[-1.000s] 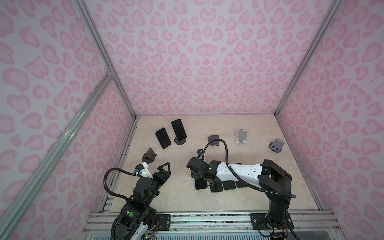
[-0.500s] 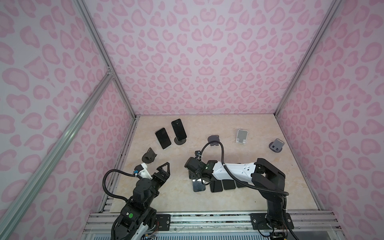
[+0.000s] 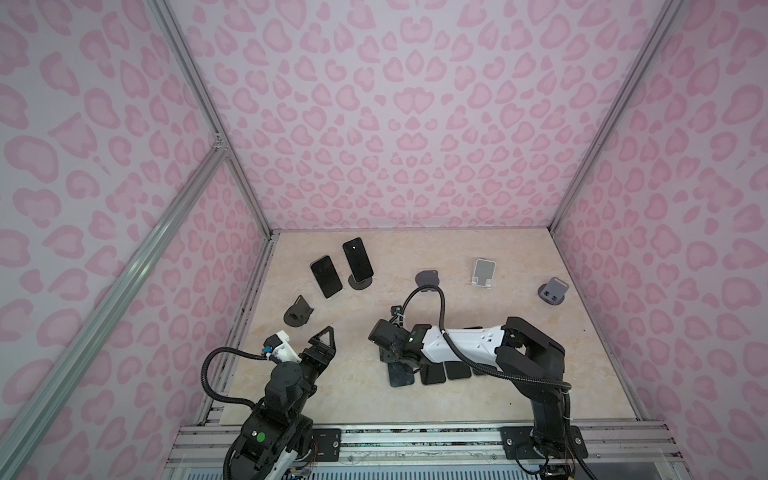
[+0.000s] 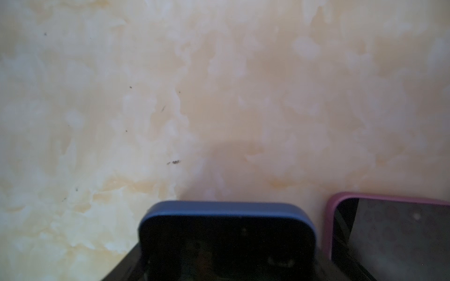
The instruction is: Remove the phone from the phone stand
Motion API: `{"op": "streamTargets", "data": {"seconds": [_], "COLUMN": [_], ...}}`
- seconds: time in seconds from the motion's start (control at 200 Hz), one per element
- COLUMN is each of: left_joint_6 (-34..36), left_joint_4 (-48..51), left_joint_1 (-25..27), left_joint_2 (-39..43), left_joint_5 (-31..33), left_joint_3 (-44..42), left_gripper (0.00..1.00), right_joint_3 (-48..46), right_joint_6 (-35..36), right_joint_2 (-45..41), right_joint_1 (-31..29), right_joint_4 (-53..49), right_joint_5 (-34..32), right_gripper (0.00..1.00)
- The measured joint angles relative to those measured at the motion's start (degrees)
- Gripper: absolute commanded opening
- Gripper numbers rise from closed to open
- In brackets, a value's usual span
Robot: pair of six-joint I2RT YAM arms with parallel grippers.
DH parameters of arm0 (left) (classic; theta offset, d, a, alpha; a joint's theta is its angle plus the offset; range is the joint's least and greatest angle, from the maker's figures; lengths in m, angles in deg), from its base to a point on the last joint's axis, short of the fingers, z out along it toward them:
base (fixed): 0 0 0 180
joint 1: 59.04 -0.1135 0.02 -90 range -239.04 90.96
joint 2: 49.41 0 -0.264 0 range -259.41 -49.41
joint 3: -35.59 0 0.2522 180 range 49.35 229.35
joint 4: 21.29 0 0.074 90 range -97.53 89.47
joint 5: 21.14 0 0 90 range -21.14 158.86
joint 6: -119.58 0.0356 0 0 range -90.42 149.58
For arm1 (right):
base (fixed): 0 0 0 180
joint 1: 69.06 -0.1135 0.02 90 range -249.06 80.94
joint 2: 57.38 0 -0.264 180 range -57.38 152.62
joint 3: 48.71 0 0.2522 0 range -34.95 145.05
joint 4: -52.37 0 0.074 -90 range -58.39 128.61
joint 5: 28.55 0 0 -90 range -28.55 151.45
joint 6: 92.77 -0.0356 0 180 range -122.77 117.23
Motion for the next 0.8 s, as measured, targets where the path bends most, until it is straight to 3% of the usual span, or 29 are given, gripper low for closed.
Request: {"op": "streamTargets", "data": {"seconds": [0.34, 0.8], "left_joint_6": [1.6, 1.8], "left_joint_4": [-1.0, -1.5], "left_joint_1": [0.0, 0.0], "left_joint_2": [-7.1, -7.8], "left_joint_5": [-2.4, -2.7], "left_joint_3": [1.9, 2.8], "left_gripper": [0.96, 0.97], "right_joint_3": [-0.1, -1.8], "right_joint_6": [0.5, 0.7], "right_joint_2": [0.3, 0.2], "right_joint_1": [0.9, 0.5], "right_joint_4": [-0.2, 3.0], "right_joint_5": [-0.4, -2.4], "right_gripper": [0.69, 0.73]}}
